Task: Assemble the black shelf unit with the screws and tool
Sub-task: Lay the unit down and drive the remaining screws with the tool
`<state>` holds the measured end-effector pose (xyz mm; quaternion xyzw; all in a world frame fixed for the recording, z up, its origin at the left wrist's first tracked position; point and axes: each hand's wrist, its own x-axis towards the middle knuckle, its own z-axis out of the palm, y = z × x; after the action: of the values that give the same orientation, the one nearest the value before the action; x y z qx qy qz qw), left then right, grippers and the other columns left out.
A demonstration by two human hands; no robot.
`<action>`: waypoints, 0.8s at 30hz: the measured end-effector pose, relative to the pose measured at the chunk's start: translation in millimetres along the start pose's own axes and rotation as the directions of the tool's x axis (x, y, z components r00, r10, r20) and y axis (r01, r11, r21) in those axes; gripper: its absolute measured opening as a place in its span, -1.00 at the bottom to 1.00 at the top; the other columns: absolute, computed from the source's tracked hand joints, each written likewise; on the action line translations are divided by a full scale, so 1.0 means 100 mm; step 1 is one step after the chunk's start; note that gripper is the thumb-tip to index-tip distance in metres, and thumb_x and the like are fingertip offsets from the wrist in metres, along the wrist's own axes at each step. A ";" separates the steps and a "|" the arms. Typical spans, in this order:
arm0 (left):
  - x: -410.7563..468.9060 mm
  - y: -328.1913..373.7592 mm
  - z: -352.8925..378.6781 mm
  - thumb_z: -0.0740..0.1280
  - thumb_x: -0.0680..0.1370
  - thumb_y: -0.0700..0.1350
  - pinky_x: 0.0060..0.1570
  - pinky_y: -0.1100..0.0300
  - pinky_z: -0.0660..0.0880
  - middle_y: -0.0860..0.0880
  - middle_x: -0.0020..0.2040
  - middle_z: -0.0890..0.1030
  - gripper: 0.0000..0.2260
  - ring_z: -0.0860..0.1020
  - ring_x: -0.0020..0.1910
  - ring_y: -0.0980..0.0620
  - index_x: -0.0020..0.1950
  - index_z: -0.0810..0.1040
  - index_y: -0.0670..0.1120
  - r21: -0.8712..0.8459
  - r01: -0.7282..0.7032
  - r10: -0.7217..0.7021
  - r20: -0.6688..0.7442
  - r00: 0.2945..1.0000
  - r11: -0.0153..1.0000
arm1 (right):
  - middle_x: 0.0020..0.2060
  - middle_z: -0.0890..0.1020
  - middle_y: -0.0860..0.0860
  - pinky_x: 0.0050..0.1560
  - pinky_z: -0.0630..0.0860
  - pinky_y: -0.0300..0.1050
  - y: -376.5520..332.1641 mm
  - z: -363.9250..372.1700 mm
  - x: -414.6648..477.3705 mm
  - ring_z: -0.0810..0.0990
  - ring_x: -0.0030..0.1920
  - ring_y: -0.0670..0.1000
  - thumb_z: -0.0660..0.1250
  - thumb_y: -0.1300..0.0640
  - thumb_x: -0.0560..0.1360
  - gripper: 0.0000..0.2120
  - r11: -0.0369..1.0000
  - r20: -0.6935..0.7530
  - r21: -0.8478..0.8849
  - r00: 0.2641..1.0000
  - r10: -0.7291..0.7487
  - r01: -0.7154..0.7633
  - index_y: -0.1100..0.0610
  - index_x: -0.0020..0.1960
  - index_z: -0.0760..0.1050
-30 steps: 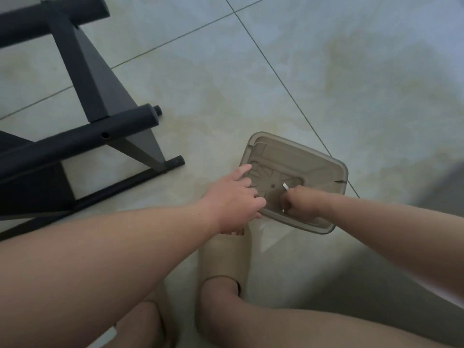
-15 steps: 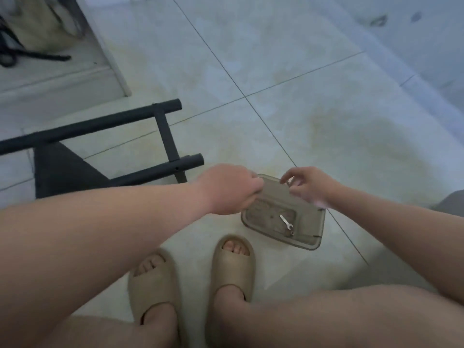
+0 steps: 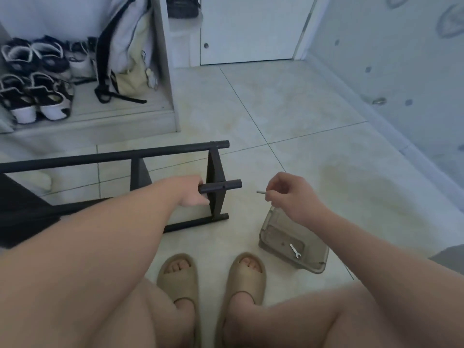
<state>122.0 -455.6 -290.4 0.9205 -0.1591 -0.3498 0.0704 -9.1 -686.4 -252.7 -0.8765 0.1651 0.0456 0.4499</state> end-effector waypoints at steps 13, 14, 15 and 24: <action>-0.35 -0.07 0.88 0.21 0.68 -0.01 0.10 0.03 0.40 -0.12 0.19 0.53 -0.69 0.45 0.18 -0.15 0.43 0.39 0.10 0.224 -0.043 0.126 -0.369 0.921 0.974 | -0.37 0.62 -0.04 -0.38 0.45 -0.22 0.22 0.49 -0.83 0.53 -0.38 -0.10 0.31 0.26 0.54 -0.87 0.969 -0.087 0.153 0.974 0.209 -0.194 0.07 -0.12 0.54; -0.40 -0.05 0.90 0.20 0.68 0.03 0.04 0.04 0.39 -0.11 0.17 0.54 -0.70 0.46 0.17 -0.15 0.42 0.41 0.11 0.236 -0.077 0.154 -0.328 0.932 0.969 | -0.37 0.60 -0.04 -0.41 0.43 -0.27 0.25 0.47 -0.87 0.51 -0.40 -0.14 0.29 0.28 0.55 -0.85 0.972 -0.094 0.128 0.973 0.211 -0.198 0.07 -0.11 0.55; -0.46 -0.02 0.92 0.20 0.68 0.07 -0.01 0.05 0.37 -0.10 0.16 0.55 -0.71 0.47 0.16 -0.16 0.40 0.43 0.13 0.243 -0.104 0.175 -0.293 0.940 0.964 | -0.37 0.57 -0.04 -0.44 0.41 -0.32 0.26 0.45 -0.91 0.49 -0.43 -0.18 0.26 0.30 0.56 -0.82 0.974 -0.096 0.103 0.973 0.210 -0.201 0.07 -0.10 0.56; -0.53 0.35 1.19 0.22 0.64 0.15 -0.11 0.06 0.31 0.02 -0.04 0.54 -0.82 0.44 -0.09 -0.08 0.22 0.50 0.18 0.176 -0.180 0.227 -0.302 0.926 0.968 | -0.27 0.70 -0.04 -0.14 0.59 -0.22 0.30 0.48 -0.87 0.62 -0.31 -0.16 0.35 0.20 0.52 -0.86 0.924 -0.149 0.281 0.939 0.309 -0.260 0.02 -0.04 0.66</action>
<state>-3.4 -472.7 -337.8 0.9461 -0.2653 -0.1744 0.0642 -97.4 -642.4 -284.7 -0.7776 0.3378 0.0050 0.5302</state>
